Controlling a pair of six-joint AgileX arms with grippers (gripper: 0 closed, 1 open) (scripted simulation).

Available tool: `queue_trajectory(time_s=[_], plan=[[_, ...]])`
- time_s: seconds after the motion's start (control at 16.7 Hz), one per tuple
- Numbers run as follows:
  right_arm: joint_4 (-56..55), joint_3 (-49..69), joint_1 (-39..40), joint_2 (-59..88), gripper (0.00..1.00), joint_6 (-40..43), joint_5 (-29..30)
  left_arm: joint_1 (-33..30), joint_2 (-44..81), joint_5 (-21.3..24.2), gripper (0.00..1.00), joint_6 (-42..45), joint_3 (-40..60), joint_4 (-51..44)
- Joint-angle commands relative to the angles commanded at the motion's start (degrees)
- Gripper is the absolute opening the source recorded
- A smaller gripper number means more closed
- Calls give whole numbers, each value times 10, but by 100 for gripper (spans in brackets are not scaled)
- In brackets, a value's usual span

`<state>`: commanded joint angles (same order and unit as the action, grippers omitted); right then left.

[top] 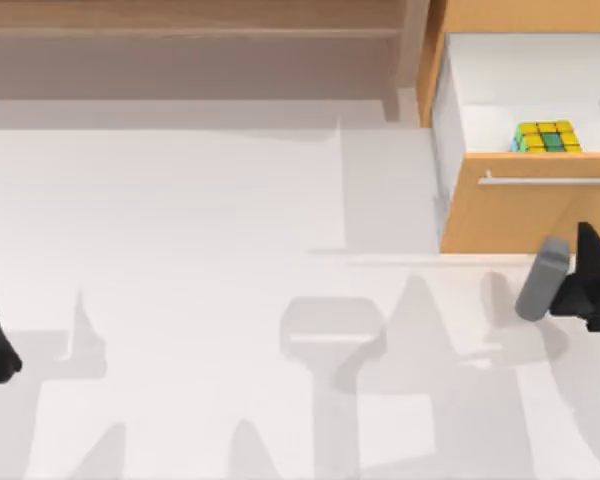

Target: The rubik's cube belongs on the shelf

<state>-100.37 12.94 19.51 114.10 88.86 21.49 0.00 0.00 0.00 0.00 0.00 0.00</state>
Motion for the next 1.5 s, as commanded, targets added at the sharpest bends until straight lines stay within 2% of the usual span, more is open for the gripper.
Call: queue_trajectory(time_s=[0.48, 0.78, 0.96, 1.14, 1.5], plan=[[9, -5, 20, 17, 100, -15, 2, 0, 0, 0, 100, 0, 0, 0], [139, 93, 132, -21, 100, -133, -25, 0, 0, 0, 100, 0, 0, 0], [290, 198, 195, -35, 100, -239, -44, 0, 0, 0, 100, 0, 0, 0], [490, 328, 228, -44, 100, -355, -62, 0, 0, 0, 100, 0, 0, 0], [982, 633, 198, -31, 100, -581, -101, 0, 0, 0, 100, 0, 0, 0]])
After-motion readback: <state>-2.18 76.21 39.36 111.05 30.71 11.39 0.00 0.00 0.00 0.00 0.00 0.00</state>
